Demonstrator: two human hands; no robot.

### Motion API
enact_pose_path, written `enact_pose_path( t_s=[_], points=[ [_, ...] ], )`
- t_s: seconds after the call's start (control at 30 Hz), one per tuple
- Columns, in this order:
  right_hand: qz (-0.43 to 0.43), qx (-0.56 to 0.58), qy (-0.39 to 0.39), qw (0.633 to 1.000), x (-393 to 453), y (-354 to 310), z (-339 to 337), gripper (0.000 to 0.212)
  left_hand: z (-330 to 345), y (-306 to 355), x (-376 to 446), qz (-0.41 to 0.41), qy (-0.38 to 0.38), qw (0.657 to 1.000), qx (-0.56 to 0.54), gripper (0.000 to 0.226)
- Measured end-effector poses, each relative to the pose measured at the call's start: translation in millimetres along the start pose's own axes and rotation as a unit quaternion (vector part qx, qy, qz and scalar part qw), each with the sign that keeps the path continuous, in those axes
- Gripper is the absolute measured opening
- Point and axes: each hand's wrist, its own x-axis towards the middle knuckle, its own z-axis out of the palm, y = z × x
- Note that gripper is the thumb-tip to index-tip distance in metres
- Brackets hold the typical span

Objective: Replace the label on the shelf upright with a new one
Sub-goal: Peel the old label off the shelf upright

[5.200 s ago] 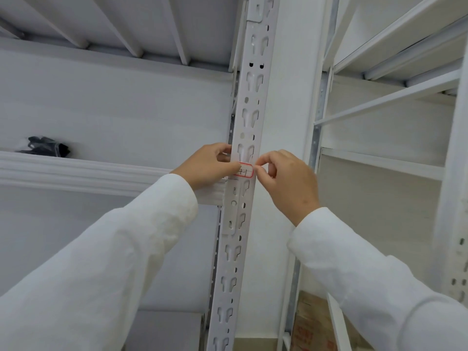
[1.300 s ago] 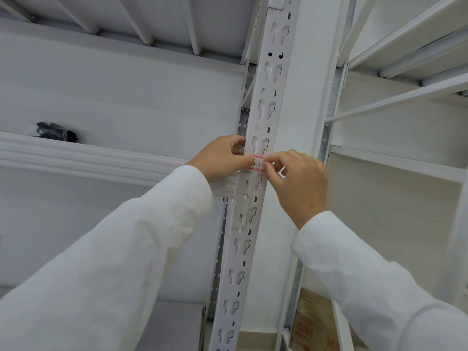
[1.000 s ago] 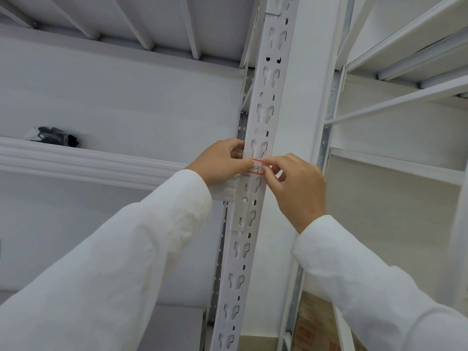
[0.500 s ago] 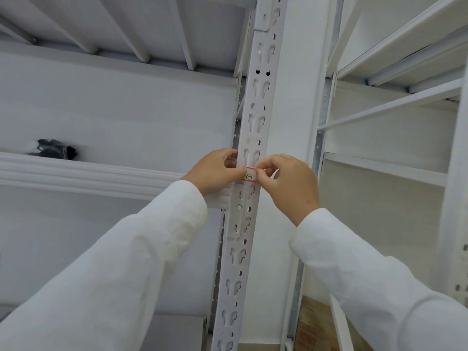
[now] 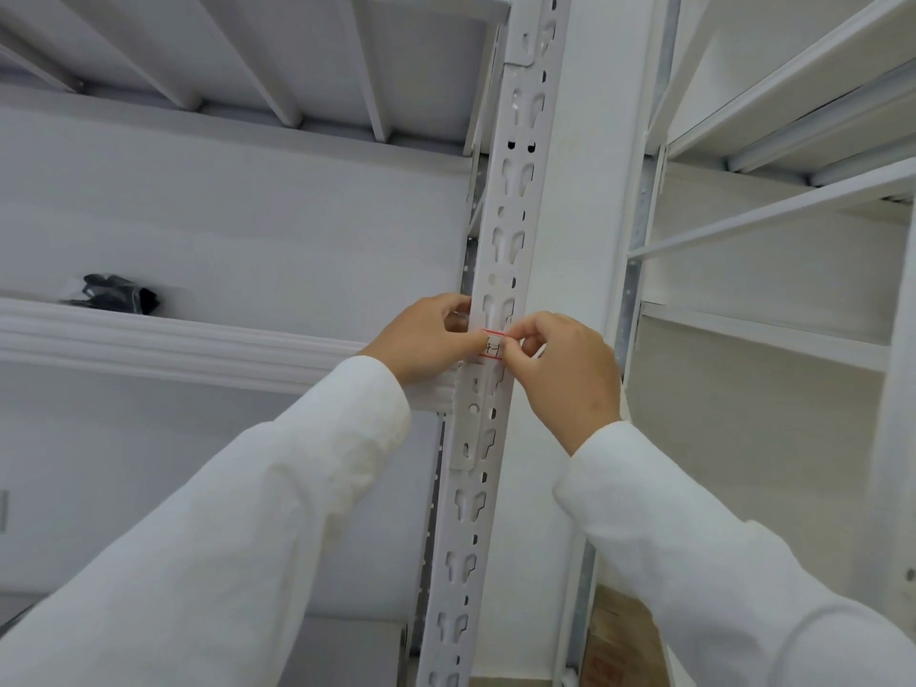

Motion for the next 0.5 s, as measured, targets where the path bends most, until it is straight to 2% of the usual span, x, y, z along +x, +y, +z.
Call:
enact_pose_path(
  t_s=[0.2, 0.27, 0.37, 0.5],
  points=[
    [-0.013, 0.013, 0.023, 1.000, 0.1, 8.3, -2.8, 0.009, 1.0, 0.4, -0.6, -0.003, -0.001, 1.000, 0.003, 0.054],
    [-0.028, -0.003, 0.017, 0.999, -0.2, 8.7, -0.9, 0.010, 0.9, 0.1, 0.2, -0.002, 0.001, 1.000, 0.004, 0.058],
    [-0.047, -0.045, 0.009, 0.998, 2.1, 5.7, -0.9, 0.011, 0.3, -1.3, 1.2, 0.002, -0.003, 1.000, 0.007, 0.049],
    [-0.061, -0.087, -0.020, 0.994, 5.5, 2.0, -5.0, 0.015, 0.4, -2.9, 2.3, 0.003, 0.002, 1.000, 0.006, 0.055]
  ],
)
